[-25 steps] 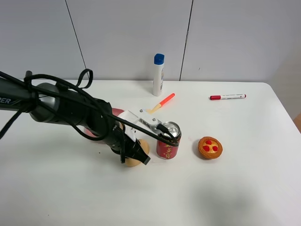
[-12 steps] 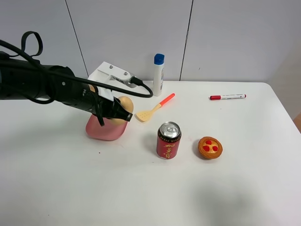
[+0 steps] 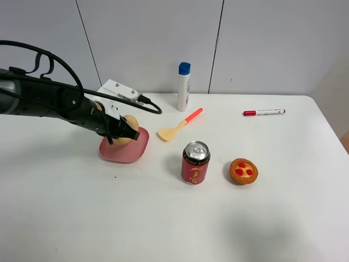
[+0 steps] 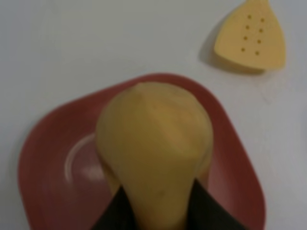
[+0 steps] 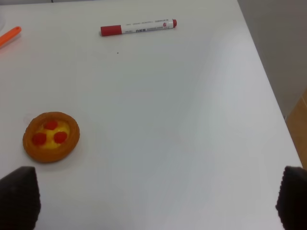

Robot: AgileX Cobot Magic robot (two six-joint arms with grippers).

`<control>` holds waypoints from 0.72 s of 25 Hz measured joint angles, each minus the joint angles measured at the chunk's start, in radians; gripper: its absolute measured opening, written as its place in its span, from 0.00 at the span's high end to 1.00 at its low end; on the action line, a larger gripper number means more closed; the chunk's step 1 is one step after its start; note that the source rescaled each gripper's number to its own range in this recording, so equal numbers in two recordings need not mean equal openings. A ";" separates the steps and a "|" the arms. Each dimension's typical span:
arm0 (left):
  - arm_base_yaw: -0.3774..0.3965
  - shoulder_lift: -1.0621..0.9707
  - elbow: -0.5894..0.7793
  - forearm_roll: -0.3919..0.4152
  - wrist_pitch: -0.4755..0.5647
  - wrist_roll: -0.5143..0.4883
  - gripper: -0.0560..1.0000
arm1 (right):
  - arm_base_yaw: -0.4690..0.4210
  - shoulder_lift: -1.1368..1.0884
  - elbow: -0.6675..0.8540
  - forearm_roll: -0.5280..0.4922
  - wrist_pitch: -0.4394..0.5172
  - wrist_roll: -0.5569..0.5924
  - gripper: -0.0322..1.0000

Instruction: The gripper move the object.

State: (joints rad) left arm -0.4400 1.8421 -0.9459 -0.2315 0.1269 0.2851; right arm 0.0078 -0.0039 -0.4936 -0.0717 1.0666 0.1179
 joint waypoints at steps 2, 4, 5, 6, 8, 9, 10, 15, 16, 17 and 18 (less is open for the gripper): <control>-0.001 0.027 0.000 0.001 -0.003 0.000 0.65 | 0.000 0.000 0.000 0.000 0.000 0.000 0.00; -0.001 0.041 0.000 0.001 -0.024 0.001 0.36 | 0.000 0.000 0.000 0.000 0.000 0.000 0.00; -0.001 0.043 0.000 0.002 -0.043 0.001 0.25 | 0.000 0.000 0.000 0.000 0.000 0.000 0.00; -0.001 0.043 0.000 0.002 -0.064 0.001 0.15 | 0.000 0.000 0.000 0.000 0.000 0.000 0.00; -0.001 0.043 0.000 0.002 -0.096 0.001 0.05 | 0.000 0.000 0.000 0.000 0.000 0.000 0.00; -0.001 0.043 0.000 0.002 -0.103 0.001 0.02 | 0.000 0.000 0.000 0.000 0.000 0.000 0.00; -0.001 0.043 0.000 0.002 -0.105 0.001 0.01 | 0.000 0.000 0.000 0.000 0.000 0.000 0.00; -0.001 0.023 0.000 0.002 -0.090 -0.028 0.00 | 0.000 0.000 0.000 0.000 0.000 0.000 0.00; -0.001 0.006 0.000 0.002 -0.088 -0.031 0.00 | 0.000 0.000 0.000 0.000 0.000 0.000 0.00; -0.001 -0.019 0.000 0.003 -0.086 -0.033 0.00 | 0.000 0.000 0.000 0.000 0.000 0.000 0.00; 0.000 -0.050 0.000 0.003 -0.086 -0.034 0.00 | 0.000 0.000 0.000 0.000 0.000 0.000 0.00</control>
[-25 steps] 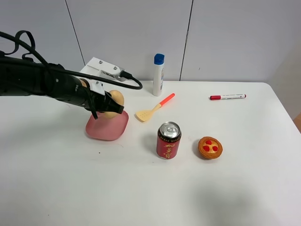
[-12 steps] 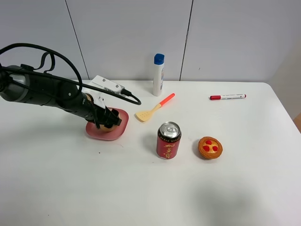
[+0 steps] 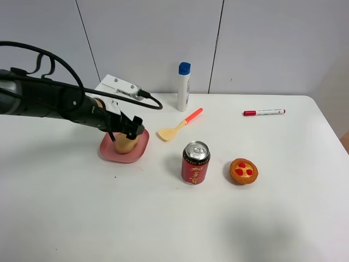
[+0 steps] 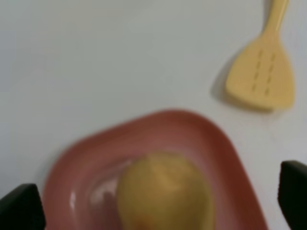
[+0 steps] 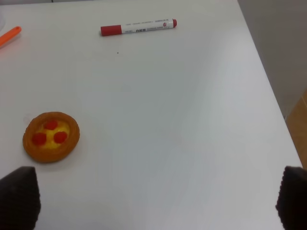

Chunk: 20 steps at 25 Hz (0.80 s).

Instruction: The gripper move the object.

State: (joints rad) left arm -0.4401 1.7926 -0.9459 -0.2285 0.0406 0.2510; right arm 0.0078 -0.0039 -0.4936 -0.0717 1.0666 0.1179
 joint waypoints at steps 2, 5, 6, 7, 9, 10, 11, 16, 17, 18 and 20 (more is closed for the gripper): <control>0.006 -0.069 0.000 0.000 0.002 -0.002 0.00 | 0.000 0.000 0.000 0.000 0.000 0.000 0.00; 0.015 -0.194 0.000 0.003 0.015 -0.003 0.00 | 0.000 0.000 0.000 0.000 0.000 0.000 0.00; 0.022 -0.239 0.000 0.006 0.029 -0.003 0.00 | 0.000 0.000 0.000 0.000 0.000 0.000 0.00; 0.026 -0.285 0.000 0.012 0.045 -0.004 0.00 | 0.000 0.000 0.000 0.000 0.000 0.000 0.00; 0.039 -0.368 0.001 0.032 0.092 -0.018 0.00 | 0.000 0.000 0.000 0.000 0.000 0.000 0.00; 0.047 -0.412 0.001 0.044 0.123 -0.031 0.00 | 0.000 0.000 0.000 0.000 0.000 0.000 0.00; 0.056 -0.457 0.001 0.059 0.153 -0.051 0.00 | 0.000 0.000 0.000 0.000 0.000 0.000 0.00; 0.100 -0.665 0.002 0.180 0.384 -0.147 0.00 | 0.000 0.000 0.000 0.000 0.000 0.000 0.00; 0.108 -0.708 0.002 0.213 0.442 -0.165 0.00 | 0.000 0.000 0.000 0.000 0.000 0.000 0.00; 0.116 -0.751 0.003 0.243 0.493 -0.185 0.00 | 0.000 0.000 0.000 0.000 0.000 0.000 0.00; 0.140 -0.836 0.008 0.286 0.610 -0.216 0.00 | 0.000 0.000 0.000 0.000 0.000 0.000 0.00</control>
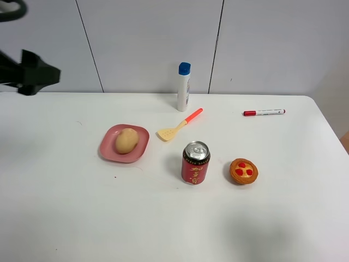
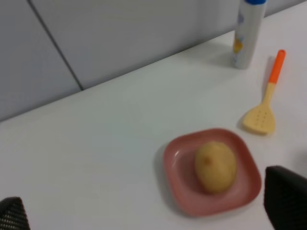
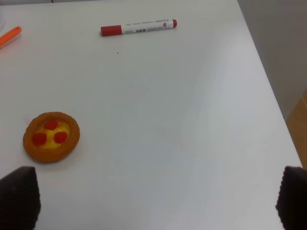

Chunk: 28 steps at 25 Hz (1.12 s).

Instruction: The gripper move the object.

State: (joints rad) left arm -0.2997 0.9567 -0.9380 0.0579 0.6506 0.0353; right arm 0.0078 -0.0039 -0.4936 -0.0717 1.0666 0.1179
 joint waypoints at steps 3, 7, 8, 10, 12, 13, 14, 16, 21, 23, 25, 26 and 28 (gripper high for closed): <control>0.043 -0.154 0.045 0.029 0.123 -0.029 0.00 | 0.000 0.000 0.000 0.000 0.000 0.000 0.00; 0.106 -0.388 0.148 0.034 0.251 -0.047 0.00 | 0.000 0.000 0.000 0.000 0.000 0.000 0.00; 0.120 -0.446 0.172 0.034 0.284 -0.050 0.00 | 0.000 0.000 0.000 0.000 0.000 0.000 0.00; 0.152 -0.544 0.233 0.034 0.332 -0.061 0.00 | 0.000 0.000 0.000 0.000 0.000 0.000 0.00; 0.178 -0.632 0.284 0.034 0.357 -0.064 0.00 | 0.000 0.000 0.000 0.000 0.000 0.000 0.00; 0.191 -0.662 0.308 0.032 0.360 -0.065 0.00 | 0.000 0.000 0.000 0.000 0.000 0.000 0.00; 0.203 -0.694 0.331 0.030 0.362 -0.065 0.00 | 0.000 0.000 0.000 0.000 0.000 0.000 0.00; 0.222 -0.742 0.364 0.019 0.363 -0.065 0.00 | 0.000 0.000 0.000 0.000 0.000 0.000 0.00; 0.239 -0.806 0.425 -0.002 0.388 -0.065 0.00 | 0.000 0.000 0.000 0.000 0.000 0.000 0.00; 0.240 -0.826 0.427 -0.003 0.394 -0.065 0.00 | 0.000 0.000 0.000 0.000 0.000 0.000 0.00; 0.240 -0.850 0.427 -0.004 0.396 -0.065 0.00 | 0.000 0.000 0.000 0.000 0.000 0.000 0.00; 0.240 -0.865 0.427 -0.004 0.396 -0.065 0.00 | 0.000 0.000 0.000 0.000 0.000 0.000 0.00; 0.240 -0.892 0.427 -0.004 0.397 -0.065 0.00 | 0.000 0.000 0.000 0.000 0.000 0.000 0.00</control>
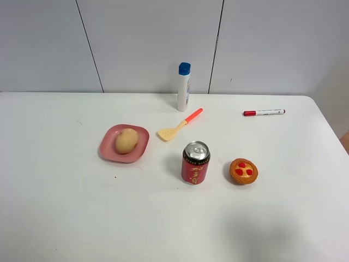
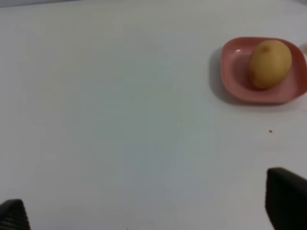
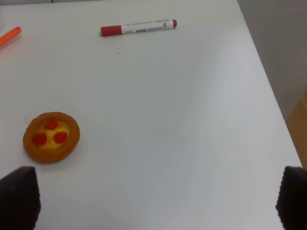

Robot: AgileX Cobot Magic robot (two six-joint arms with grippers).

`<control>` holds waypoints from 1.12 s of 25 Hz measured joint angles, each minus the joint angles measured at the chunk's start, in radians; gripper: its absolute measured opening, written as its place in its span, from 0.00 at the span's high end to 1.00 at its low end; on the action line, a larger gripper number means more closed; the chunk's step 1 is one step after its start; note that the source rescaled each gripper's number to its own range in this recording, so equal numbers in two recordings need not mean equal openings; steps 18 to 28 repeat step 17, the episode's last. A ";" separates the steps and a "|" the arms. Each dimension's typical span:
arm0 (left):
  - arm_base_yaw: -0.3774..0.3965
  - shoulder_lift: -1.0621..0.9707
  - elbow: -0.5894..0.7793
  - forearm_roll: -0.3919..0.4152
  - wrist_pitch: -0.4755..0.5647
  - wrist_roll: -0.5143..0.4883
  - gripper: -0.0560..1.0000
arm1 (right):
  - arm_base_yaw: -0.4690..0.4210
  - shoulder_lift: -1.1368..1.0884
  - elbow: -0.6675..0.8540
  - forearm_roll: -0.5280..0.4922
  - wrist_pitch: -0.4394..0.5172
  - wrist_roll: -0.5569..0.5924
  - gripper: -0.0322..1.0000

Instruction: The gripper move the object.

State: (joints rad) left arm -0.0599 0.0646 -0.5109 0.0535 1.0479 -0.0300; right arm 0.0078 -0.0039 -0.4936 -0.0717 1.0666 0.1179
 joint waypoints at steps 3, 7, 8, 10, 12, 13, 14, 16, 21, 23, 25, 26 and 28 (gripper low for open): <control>0.000 -0.015 0.000 0.000 0.000 0.000 0.00 | 0.000 0.000 0.000 0.000 0.000 0.000 0.00; 0.000 -0.017 0.000 0.000 0.000 0.000 0.00 | 0.000 0.000 0.000 0.000 0.000 0.000 0.00; 0.000 -0.017 0.000 0.000 0.000 0.000 0.00 | 0.000 0.000 0.000 0.000 0.000 0.000 0.00; 0.000 -0.017 0.000 0.000 0.000 0.000 0.00 | 0.000 0.000 0.000 0.000 0.000 0.000 0.00; 0.000 -0.017 0.000 0.000 0.000 -0.001 0.00 | 0.000 0.000 0.000 0.000 0.000 0.000 0.00; 0.000 -0.022 0.000 0.000 0.000 -0.001 0.00 | 0.000 0.000 0.000 0.000 0.000 0.000 0.00; 0.000 -0.029 0.000 0.000 0.000 -0.001 0.00 | 0.000 0.000 0.000 0.000 0.000 0.000 0.00; 0.000 -0.059 0.000 0.000 0.001 -0.001 0.00 | 0.000 0.000 0.000 0.000 0.000 0.000 0.00; 0.000 -0.067 0.000 0.000 0.001 -0.001 0.00 | 0.000 0.000 0.000 0.000 0.000 0.000 0.00; 0.000 -0.067 0.000 0.000 0.001 -0.001 0.00 | 0.000 0.000 0.000 0.000 0.000 0.000 0.00; 0.000 -0.067 0.000 0.000 0.001 -0.001 0.00 | 0.000 0.000 0.000 0.000 0.000 0.000 0.00; 0.000 -0.067 0.000 0.000 0.001 -0.001 0.00 | 0.000 0.000 0.000 0.000 0.000 0.000 0.00; 0.000 -0.067 0.000 0.000 0.001 -0.001 0.00 | 0.000 0.000 0.000 0.000 0.000 0.000 0.00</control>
